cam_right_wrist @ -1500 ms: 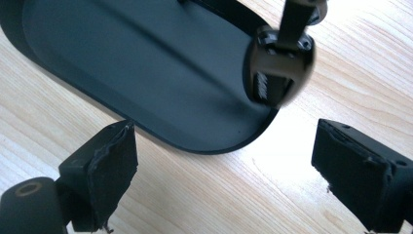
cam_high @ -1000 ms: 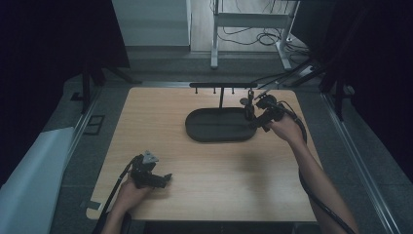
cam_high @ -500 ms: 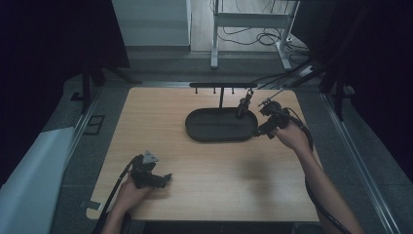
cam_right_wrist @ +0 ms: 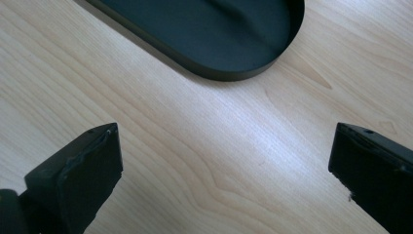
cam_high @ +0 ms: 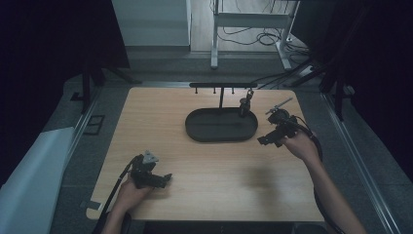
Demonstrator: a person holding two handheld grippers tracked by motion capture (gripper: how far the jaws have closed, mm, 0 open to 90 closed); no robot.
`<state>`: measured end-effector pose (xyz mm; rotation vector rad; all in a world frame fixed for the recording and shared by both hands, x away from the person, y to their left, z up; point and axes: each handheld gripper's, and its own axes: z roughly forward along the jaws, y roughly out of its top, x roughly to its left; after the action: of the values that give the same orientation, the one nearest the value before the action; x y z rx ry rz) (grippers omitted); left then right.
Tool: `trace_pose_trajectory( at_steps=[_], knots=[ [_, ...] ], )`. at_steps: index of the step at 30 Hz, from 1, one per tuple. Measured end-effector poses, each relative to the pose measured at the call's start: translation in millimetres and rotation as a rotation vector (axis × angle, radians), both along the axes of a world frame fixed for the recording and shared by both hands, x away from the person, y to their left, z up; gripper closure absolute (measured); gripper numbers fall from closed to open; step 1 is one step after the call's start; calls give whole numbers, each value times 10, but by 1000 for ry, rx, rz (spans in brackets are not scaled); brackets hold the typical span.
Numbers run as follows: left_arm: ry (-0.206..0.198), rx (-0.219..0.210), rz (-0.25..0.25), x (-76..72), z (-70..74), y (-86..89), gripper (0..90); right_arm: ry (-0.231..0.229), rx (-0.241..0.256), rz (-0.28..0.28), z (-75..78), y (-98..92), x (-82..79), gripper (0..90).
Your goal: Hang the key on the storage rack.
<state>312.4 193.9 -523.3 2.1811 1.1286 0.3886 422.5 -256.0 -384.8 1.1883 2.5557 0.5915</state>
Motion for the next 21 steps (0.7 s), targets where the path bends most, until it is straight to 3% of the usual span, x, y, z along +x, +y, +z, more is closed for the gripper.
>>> trace_pose_trajectory(
  at_steps=[21],
  knots=[
    [3, 0, 0, -1, 1, 0, 0, -33, 27, -54, -162, -416, -440, 1]
  ],
)
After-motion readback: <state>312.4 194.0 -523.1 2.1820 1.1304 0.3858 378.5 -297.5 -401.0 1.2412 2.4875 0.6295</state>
